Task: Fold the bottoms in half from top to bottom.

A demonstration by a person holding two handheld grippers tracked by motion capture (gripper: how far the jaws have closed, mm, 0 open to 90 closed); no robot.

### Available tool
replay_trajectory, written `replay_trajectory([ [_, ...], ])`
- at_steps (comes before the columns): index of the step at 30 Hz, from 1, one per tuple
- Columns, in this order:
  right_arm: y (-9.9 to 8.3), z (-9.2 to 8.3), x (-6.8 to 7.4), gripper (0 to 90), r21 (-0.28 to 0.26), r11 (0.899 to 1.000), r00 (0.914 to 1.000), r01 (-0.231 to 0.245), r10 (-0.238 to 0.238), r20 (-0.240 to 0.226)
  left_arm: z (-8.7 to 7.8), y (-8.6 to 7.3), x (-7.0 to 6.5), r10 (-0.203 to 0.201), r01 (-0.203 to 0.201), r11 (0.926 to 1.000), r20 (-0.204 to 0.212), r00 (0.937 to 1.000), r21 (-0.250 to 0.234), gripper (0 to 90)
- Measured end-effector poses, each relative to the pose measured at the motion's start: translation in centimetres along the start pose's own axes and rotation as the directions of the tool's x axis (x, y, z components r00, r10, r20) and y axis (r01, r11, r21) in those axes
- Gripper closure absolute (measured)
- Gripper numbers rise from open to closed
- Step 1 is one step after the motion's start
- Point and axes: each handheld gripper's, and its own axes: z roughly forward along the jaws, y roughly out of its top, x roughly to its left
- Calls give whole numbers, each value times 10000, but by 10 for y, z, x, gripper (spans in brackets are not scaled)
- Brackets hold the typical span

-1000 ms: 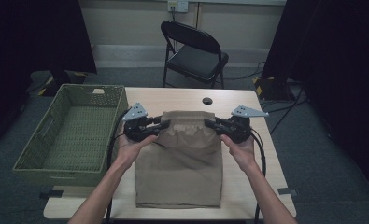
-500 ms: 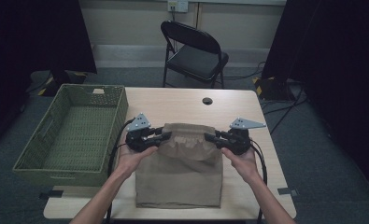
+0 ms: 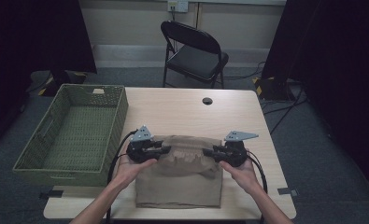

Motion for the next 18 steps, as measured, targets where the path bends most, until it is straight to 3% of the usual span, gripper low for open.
replay_trajectory([
  [3, -10, 4, 2, 709, 356, 9994, 10000, 54, -54, 6, 5, -8, 0, -79, 77, 9996, 67, 9999, 275, 615],
  [8, -15, 8, 5, 710, 583, 9981, 9998, 181, -176, -82, 7, -9, 2, -418, 415, 9990, 226, 9989, 141, 487],
  [13, -20, 10, 13, 709, 877, 9943, 9981, 607, -596, -142, 11, -12, 3, -585, 576, 9980, 319, 9978, 268, 412],
  [16, -23, 9, 18, 705, 1032, 9910, 9963, 857, -846, -143, 15, -16, 0, -628, 596, 9969, 628, 9961, 510, 431],
  [18, -25, 7, 19, 694, 1083, 9898, 9957, 928, -913, -184, 16, -18, -4, -339, 289, 9963, 605, 9976, 809, 523],
])
